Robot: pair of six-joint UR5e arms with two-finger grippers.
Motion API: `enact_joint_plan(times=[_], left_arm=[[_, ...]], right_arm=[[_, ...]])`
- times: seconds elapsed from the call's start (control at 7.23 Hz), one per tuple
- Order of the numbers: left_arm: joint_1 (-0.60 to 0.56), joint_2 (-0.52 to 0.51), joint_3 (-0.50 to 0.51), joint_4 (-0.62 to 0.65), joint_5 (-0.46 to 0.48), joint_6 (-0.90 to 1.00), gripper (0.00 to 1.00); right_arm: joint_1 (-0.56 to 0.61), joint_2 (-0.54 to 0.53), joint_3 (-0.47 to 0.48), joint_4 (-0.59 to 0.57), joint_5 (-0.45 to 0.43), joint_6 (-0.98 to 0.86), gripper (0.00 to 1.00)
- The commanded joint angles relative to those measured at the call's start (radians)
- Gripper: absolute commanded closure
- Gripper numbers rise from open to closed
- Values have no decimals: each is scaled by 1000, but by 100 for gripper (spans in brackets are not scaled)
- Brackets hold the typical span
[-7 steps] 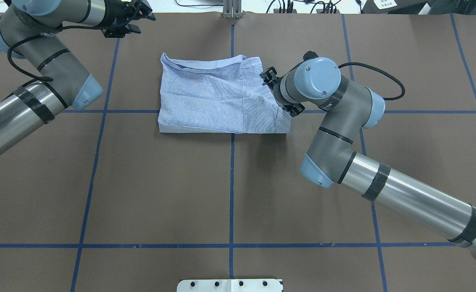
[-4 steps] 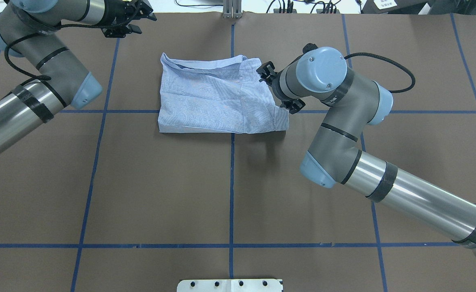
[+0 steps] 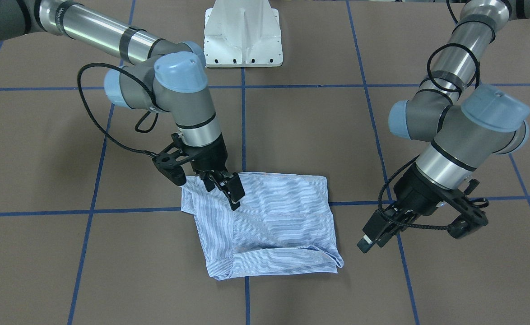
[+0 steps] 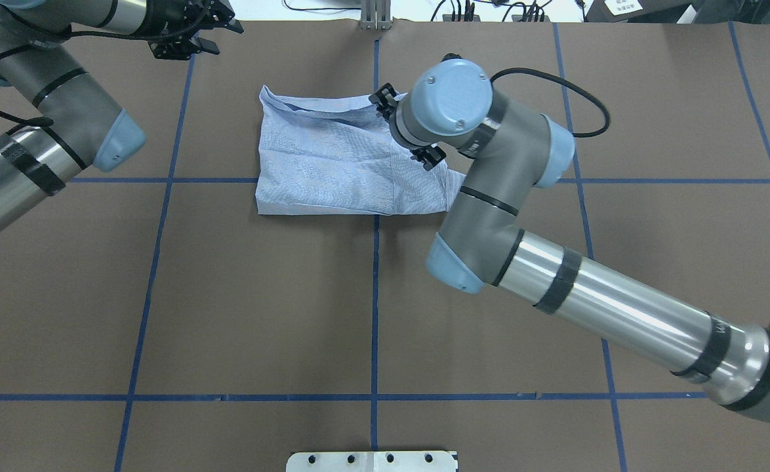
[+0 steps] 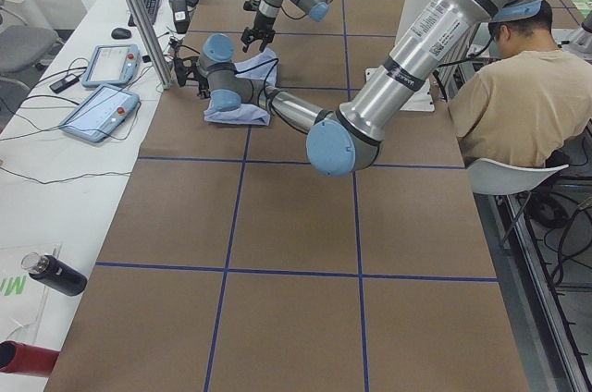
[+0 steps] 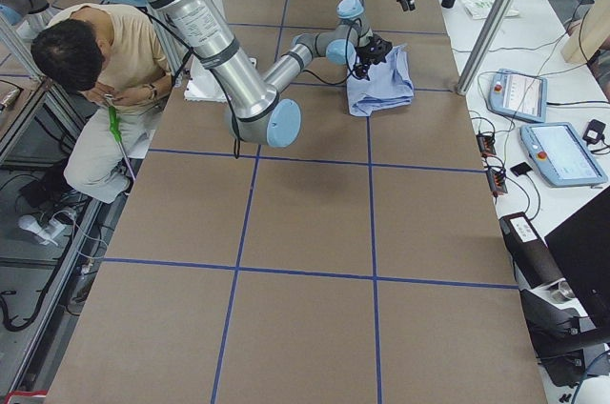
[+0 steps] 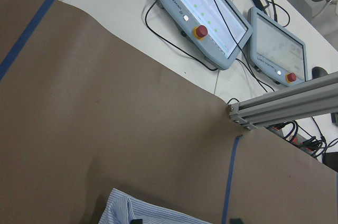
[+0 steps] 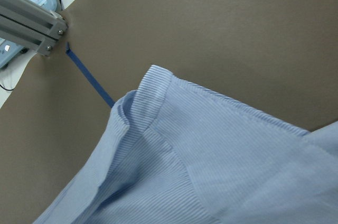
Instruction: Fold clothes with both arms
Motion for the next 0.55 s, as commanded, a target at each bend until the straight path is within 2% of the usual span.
enact_joint_plan(times=[0.0,0.14,0.28,0.42], left_arm=[[-45,33,-32,2,-63,52,37],[-67,81,-70,3,-91,104,37],[-100,99,-83,3,-126,130,37],[-122,106,-84,3,-158,131,37]], right_arm=[[-25,130,-182,26,-60,26,100],[-36,171,-267,87,-89,22,100],[-39,264,-406,95,-89,-22,100],[-50,277,-464,147,-89,-77,100]])
